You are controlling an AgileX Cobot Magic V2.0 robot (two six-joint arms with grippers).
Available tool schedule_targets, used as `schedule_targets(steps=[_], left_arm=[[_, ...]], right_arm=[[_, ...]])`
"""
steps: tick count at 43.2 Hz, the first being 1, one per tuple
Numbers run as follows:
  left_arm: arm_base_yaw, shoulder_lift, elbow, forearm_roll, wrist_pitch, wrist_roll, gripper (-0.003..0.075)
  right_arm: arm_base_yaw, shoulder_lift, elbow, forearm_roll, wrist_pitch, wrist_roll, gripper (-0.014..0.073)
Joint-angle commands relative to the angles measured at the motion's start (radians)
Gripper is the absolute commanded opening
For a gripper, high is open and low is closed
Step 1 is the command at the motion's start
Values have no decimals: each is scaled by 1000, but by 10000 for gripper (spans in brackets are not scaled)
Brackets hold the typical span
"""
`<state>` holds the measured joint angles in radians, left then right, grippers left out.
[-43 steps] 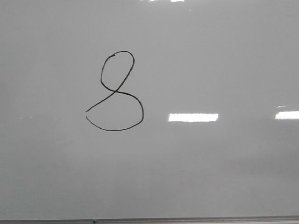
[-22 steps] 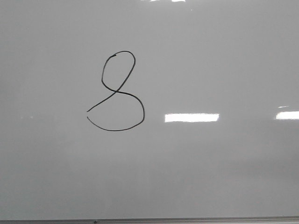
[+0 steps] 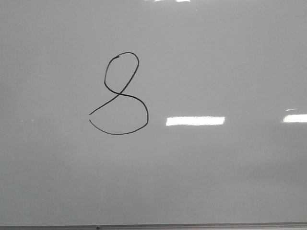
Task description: Write number 8 on whiteboard
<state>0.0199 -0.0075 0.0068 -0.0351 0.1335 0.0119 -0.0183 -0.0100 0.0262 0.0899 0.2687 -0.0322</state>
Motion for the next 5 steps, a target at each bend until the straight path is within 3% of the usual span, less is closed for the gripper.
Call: schedule_targets(steps=[1,5], left_arm=[[2,-11,13,-2,-86,-12,-20],[2,-11,13,-2,-86,-12,-21]], right_arm=[[-5,-18,-2,-14,-75,3,-69],[-5,-18,-2,-14,-75,3,-69]])
